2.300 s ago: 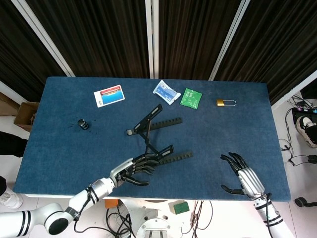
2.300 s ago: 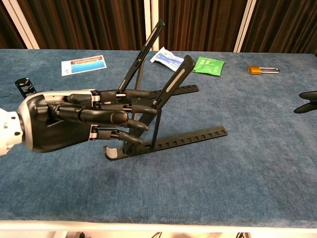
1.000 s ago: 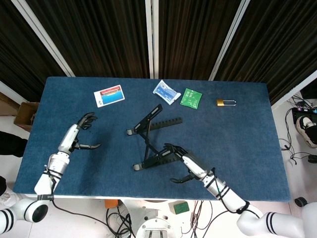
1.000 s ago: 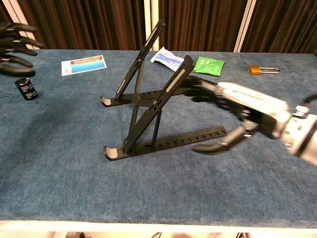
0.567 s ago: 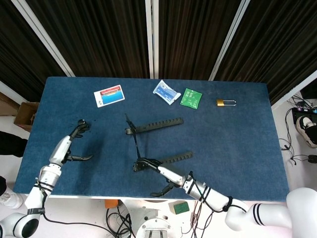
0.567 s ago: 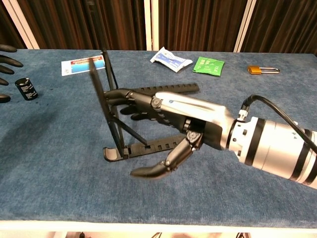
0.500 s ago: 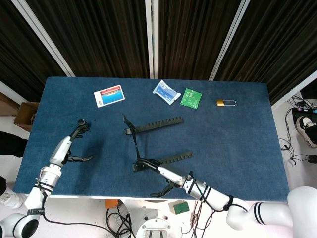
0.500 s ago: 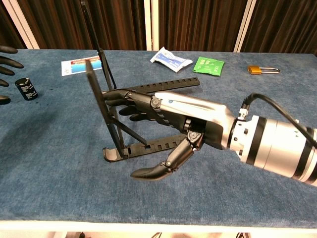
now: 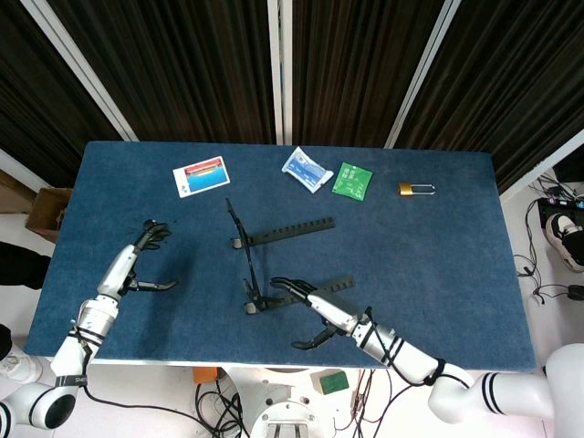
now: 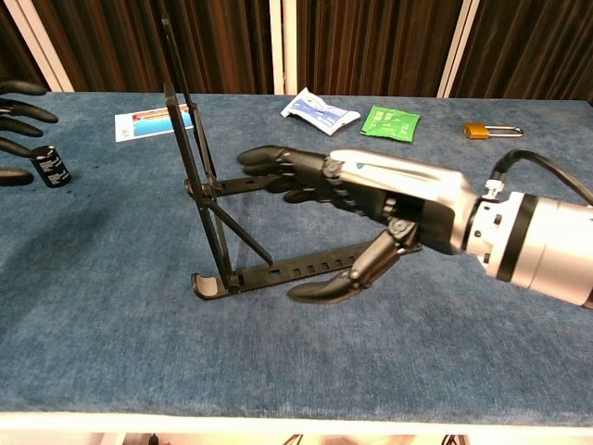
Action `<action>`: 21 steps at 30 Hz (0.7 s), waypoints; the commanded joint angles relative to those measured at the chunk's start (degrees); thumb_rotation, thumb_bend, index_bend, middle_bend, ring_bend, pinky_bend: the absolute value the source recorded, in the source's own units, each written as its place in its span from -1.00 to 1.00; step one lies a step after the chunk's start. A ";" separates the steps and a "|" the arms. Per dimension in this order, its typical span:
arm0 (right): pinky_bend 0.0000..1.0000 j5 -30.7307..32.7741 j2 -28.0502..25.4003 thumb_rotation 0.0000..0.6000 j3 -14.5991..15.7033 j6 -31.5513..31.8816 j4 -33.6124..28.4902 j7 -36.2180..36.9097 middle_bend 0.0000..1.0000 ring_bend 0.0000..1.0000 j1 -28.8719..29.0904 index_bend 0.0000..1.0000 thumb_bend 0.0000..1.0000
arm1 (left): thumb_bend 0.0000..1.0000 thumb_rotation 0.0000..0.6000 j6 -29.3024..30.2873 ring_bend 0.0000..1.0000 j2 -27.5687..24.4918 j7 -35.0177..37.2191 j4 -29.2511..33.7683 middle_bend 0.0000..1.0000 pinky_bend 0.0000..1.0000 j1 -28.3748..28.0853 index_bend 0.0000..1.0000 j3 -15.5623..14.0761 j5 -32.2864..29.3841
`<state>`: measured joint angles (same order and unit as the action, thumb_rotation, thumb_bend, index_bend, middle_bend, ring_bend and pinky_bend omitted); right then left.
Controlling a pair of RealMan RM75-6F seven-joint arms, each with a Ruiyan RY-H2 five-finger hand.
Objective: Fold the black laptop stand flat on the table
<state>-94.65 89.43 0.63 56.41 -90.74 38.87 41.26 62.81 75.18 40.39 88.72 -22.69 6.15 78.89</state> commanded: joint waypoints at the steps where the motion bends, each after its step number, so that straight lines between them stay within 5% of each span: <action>1: -1.00 1.05 -0.60 1.00 0.84 0.09 0.10 -0.42 -1.00 -1.00 -0.79 -1.00 -0.65 | -0.99 1.00 -1.06 -0.69 0.75 4.01 -1.55 -0.69 -0.56 -1.20 -0.78 1.11 0.95; 10: -1.00 -0.43 1.99 1.00 4.28 -2.05 3.11 1.13 -1.00 -1.00 -0.62 -1.00 -0.65 | -0.99 1.00 -0.74 -0.69 1.45 5.14 -2.76 -0.69 -0.56 -0.78 -0.78 0.23 1.63; 21: -1.00 0.45 6.88 1.00 3.03 -5.22 6.49 1.74 -1.00 -1.00 1.91 -1.00 -0.65 | -0.99 1.00 0.39 -0.69 1.13 5.85 -2.99 -0.69 -0.56 0.48 -0.78 -0.42 1.66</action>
<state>-94.27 96.04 3.78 51.41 -84.42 40.50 42.95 63.19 76.32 46.23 85.73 -22.23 5.74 80.52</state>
